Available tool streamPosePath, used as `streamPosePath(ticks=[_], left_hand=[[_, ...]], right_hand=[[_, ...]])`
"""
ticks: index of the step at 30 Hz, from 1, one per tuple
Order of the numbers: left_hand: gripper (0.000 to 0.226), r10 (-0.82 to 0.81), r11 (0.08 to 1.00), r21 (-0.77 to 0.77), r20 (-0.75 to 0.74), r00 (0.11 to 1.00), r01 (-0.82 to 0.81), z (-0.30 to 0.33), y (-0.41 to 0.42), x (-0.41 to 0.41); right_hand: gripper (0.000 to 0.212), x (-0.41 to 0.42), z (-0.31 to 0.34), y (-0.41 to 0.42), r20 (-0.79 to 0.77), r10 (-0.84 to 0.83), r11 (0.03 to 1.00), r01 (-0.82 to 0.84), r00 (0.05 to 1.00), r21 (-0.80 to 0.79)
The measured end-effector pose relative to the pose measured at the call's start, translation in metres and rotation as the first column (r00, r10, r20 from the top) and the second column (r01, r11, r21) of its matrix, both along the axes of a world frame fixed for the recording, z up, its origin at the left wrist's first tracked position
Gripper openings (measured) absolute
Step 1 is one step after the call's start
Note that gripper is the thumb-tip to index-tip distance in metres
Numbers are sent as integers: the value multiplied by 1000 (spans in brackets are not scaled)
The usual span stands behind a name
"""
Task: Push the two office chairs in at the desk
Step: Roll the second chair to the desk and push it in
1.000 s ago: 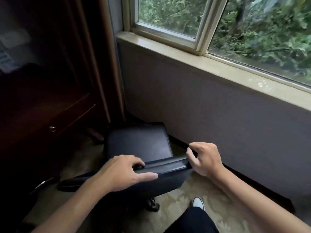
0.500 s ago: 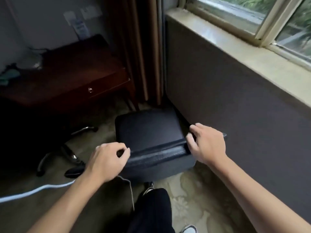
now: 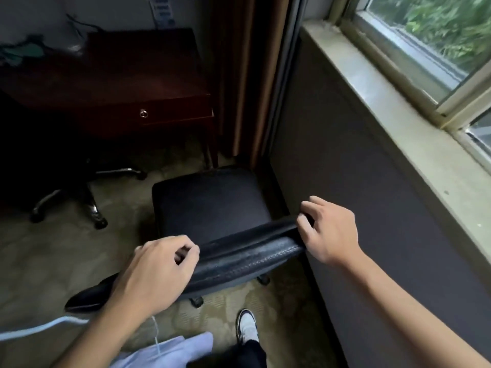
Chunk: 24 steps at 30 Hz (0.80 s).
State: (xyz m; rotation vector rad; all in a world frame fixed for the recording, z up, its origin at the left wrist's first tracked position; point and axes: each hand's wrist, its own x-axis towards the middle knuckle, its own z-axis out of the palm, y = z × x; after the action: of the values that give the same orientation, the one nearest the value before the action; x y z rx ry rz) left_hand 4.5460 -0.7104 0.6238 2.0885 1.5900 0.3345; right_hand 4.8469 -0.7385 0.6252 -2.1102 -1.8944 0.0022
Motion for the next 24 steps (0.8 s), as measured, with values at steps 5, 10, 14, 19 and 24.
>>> streamPosePath(ticks=[5,10,14,19,24], left_hand=[[22,118,993,-28,26,993,-118,3,-12,37],[24,200,979,-34,33,979,-199,0,-28,65],[30,300,954,8,22,954,-300,-1,-35,79],[36,427,903,69,-57,902,-423,-4,-43,106],[37,606,791,186,-101,789,-583,-7,-49,142]], right_hand=[[25,35,5,31,-6,133,988,-133,991,-73],[24,63,5,50,6,231,970,-230,973,-85],[25,76,4,63,-8,282,957,-282,959,-68],[27,95,5,79,-51,386,922,-387,921,5],[31,115,2,110,4,442,897,-442,897,6]])
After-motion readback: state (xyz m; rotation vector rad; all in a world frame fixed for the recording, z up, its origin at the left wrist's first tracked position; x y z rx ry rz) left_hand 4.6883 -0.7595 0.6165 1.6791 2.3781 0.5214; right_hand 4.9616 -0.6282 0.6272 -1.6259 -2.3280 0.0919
